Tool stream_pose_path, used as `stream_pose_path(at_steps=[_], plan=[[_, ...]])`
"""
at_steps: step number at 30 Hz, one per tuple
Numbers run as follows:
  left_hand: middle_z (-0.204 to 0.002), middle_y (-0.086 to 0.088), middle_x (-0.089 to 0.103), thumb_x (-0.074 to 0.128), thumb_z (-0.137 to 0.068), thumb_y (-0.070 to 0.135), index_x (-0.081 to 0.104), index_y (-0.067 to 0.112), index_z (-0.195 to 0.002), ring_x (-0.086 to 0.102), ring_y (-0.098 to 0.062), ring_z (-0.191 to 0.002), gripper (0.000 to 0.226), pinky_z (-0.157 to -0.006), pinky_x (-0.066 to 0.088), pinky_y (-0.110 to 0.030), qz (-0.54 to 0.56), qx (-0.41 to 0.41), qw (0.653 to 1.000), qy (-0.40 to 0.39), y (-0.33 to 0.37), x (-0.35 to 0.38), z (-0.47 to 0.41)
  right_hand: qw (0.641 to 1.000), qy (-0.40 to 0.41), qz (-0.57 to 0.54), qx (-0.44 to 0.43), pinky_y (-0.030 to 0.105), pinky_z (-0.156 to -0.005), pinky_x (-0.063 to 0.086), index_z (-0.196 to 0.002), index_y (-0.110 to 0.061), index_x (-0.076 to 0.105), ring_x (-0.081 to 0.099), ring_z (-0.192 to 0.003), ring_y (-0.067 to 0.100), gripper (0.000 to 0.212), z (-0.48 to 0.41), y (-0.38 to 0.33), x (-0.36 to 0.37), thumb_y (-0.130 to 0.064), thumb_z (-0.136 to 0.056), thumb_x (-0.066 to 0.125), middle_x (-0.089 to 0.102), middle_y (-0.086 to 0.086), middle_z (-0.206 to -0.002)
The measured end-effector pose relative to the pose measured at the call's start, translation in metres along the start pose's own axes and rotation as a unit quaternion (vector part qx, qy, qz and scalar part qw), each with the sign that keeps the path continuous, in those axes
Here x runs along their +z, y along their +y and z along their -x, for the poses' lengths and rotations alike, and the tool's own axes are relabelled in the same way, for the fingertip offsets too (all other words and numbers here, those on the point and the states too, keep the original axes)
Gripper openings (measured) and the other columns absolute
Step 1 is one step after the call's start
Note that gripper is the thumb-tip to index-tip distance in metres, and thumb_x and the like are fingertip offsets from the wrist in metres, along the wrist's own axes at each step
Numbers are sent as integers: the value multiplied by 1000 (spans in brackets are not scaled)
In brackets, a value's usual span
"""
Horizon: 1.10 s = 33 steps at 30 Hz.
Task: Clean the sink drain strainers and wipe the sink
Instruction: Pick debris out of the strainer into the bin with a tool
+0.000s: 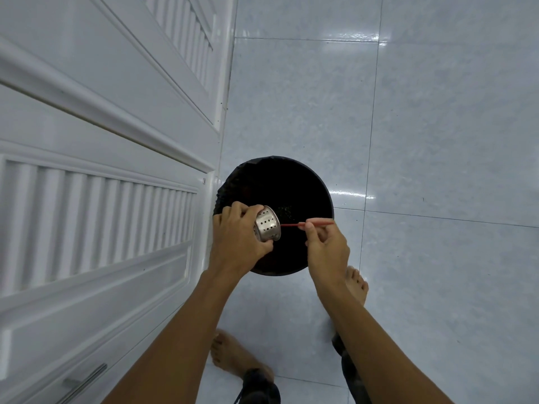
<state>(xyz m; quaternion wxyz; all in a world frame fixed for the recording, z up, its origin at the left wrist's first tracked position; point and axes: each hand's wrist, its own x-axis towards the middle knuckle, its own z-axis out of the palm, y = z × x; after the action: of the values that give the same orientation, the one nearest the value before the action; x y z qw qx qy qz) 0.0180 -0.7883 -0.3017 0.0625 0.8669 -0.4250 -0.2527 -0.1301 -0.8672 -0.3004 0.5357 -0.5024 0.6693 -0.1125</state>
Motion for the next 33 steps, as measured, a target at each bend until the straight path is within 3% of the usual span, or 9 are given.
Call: stream_pose_path(at_steps=[2,5,7,11,13,20,24,30,33], plan=[[-125,-3,56,83,-74,47,57,24,-141,51,-23,-116,75,-104,38,-37,8,-22,1000,-6,-8,-1,-1,999,-20,-29,-6,33,-90,59,-110,-16,68,68,-95,10,17,-2,-1,-2,-29,-101,60,74,-3,-100],[-126,-3,58,87,-72,42,57,22,-140,54,-24,-116,77,-104,41,-39,62,-7,998,-17,-12,-1,0,995,-88,-30,-47,22,-79,58,-103,-23,67,68,-86,-1,7,5,-4,1,-27,-100,62,74,-12,-91],[-129,-1,59,90,-72,37,57,20,-140,56,-20,-118,78,-106,46,-39,116,15,993,-19,-13,1,2,995,-59,3,-83,22,-84,59,-104,-20,66,67,-86,-5,7,5,-5,0,-23,-101,62,70,-15,-90],[-132,3,60,91,-75,30,54,21,-139,53,-3,-114,75,-96,42,-5,180,18,983,-10,-23,-2,3,993,-24,-2,-116,21,-88,58,-107,-18,68,66,-91,-5,11,2,-16,-8,-24,-101,61,68,-19,-93],[-131,5,61,90,-78,29,54,21,-138,55,-2,-114,71,-95,40,-1,199,28,980,-2,-27,-6,3,984,-48,-4,-171,14,-85,56,-107,-18,68,67,-94,-4,10,9,-22,-6,-21,-101,62,70,-19,-94],[-125,12,60,88,-79,37,52,27,-135,59,-2,-116,67,-92,48,-9,264,38,962,52,-18,-9,13,966,-111,27,-232,11,-85,54,-111,-13,71,69,-98,4,15,29,-23,-5,-17,-99,63,73,-9,-103],[-126,11,59,87,-78,44,52,28,-135,57,-1,-116,69,-95,47,-10,238,38,969,54,-22,-11,11,954,-97,128,-253,30,-84,60,-117,-14,71,69,-96,13,20,19,-18,-19,-21,-101,61,73,1,-105],[-131,0,57,90,-77,33,55,19,-139,56,-18,-120,73,-105,51,-41,180,29,982,52,-23,-7,11,949,-90,144,-267,29,-81,61,-115,-17,71,68,-91,13,18,26,-7,-7,-22,-100,62,73,1,-100],[-134,-4,57,89,-77,34,53,17,-143,55,-21,-122,76,-107,48,-33,148,8,989,27,-25,-3,14,957,-72,163,-231,32,-82,60,-118,-16,69,67,-92,16,20,22,1,-1,-22,-102,60,72,4,-103]])
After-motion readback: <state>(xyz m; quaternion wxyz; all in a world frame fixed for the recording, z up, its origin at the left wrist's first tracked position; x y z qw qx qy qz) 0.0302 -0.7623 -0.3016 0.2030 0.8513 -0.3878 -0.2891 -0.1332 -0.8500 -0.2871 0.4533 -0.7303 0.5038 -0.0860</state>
